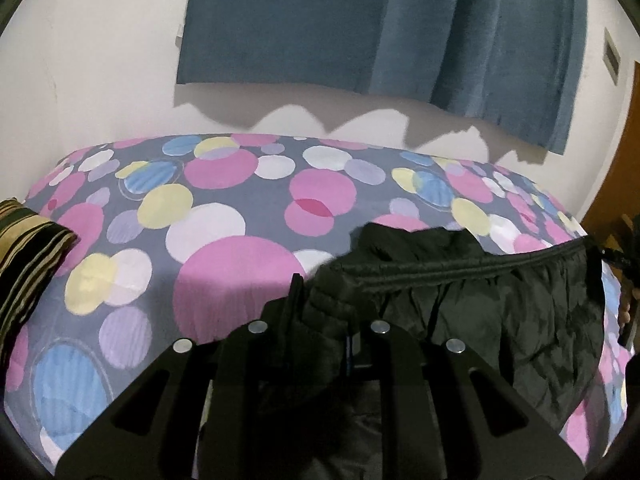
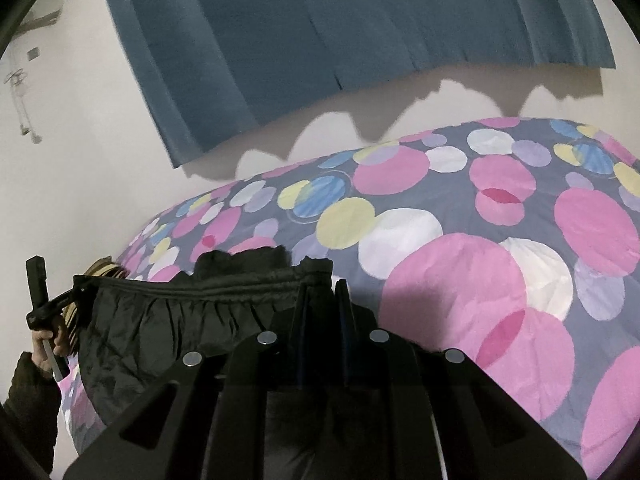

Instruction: Fold large clothes

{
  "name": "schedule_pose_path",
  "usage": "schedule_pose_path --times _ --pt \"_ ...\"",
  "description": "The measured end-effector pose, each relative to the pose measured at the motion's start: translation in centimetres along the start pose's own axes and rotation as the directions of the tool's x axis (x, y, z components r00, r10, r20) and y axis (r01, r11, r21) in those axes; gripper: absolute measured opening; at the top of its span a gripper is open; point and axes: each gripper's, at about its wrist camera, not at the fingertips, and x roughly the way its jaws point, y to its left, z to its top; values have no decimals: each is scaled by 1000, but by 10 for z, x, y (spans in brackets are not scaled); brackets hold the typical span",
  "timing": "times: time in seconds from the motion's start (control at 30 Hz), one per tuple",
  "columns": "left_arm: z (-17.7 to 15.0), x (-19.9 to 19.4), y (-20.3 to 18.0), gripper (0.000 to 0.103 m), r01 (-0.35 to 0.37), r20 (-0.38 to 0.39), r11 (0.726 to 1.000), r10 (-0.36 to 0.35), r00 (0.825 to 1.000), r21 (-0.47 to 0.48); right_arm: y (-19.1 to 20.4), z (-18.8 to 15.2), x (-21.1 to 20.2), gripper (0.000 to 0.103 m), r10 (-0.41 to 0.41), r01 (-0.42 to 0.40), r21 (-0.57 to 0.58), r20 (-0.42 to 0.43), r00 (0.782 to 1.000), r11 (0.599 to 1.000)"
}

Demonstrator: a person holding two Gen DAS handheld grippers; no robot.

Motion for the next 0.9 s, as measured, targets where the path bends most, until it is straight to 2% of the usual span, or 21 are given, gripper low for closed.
schedule_pose_path --times 0.17,0.4,0.63,0.9 --pt "14 48 4 16 -33 -43 999 32 999 -24 -20 8 48 13 -29 32 51 -57 998 998" --pt "5 108 22 15 -79 -143 995 69 987 -65 -53 -6 112 13 -74 99 122 -192 979 988" --pt "-9 144 32 14 -92 -234 992 71 970 -80 -73 -22 144 13 -83 145 188 -304 949 971" --pt "-24 166 41 14 -95 -269 989 61 961 -115 -76 -26 150 14 -91 151 178 -310 946 972"
